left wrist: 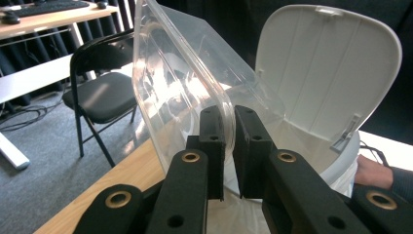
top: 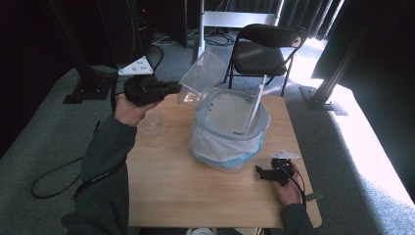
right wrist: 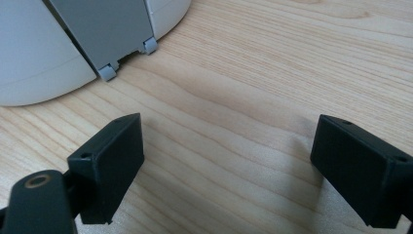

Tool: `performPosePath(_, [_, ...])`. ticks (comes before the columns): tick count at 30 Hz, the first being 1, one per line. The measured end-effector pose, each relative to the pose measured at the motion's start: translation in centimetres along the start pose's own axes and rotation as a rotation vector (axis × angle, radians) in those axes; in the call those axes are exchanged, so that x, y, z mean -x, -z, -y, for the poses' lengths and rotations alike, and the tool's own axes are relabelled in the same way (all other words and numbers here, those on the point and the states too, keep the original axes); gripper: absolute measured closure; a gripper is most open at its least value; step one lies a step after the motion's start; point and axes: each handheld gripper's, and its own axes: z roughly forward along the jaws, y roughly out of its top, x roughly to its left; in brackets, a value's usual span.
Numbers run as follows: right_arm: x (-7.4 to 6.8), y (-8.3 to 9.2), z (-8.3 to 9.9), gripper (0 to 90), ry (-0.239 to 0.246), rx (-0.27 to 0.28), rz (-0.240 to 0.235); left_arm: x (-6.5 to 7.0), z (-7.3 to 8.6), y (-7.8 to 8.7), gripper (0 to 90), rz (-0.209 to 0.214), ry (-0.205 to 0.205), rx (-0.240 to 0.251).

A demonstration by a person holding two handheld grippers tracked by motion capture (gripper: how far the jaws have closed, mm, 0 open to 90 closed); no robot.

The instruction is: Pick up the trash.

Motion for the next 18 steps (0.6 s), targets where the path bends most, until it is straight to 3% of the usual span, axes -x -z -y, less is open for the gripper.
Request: performPosePath(18, [0.0, 0.0, 0.0, 11.3, 0.0, 0.0, 0.0, 1.5, -0.9, -0.3, 83.3, 0.052, -0.031, 0.003])
